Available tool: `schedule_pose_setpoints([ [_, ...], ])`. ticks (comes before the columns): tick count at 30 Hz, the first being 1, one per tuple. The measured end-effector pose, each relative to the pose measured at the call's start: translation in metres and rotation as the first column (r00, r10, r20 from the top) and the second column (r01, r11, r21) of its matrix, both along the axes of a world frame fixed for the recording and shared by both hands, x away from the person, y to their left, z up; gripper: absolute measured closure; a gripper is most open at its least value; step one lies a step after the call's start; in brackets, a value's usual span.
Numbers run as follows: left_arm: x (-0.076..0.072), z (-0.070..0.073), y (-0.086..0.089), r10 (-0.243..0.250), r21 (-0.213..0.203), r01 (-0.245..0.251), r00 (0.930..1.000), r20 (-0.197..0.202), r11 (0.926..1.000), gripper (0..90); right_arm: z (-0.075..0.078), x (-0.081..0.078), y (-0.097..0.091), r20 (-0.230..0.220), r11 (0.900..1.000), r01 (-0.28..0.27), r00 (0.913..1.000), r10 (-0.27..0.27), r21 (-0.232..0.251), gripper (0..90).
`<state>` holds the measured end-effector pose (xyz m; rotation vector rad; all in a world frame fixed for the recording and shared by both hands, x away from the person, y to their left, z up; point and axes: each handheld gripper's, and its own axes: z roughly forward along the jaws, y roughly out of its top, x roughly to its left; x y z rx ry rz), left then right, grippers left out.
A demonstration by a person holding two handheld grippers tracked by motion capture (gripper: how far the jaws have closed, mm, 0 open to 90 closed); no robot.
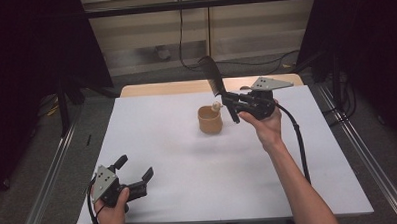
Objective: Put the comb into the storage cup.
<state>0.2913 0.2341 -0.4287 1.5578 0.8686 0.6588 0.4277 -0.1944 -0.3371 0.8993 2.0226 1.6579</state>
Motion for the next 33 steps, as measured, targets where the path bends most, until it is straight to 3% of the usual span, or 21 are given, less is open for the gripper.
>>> schedule_pose_setpoints([
  [13,0.0,0.0,0.001,-0.001,-0.001,0.001,1.0,-0.002,1.0,3.0,0.007,0.014,0.014,0.016,0.9999,-0.014,0.9998,0.014,-0.009,73.1],
  [33,0.0,0.0,0.001,-0.003,0.001,0.003,1.0,0.0,1.0,3.0,0.0,0.035,0.023,0.021,0.9998,0.02,0.9996,-0.021,0.005,73.2],
])
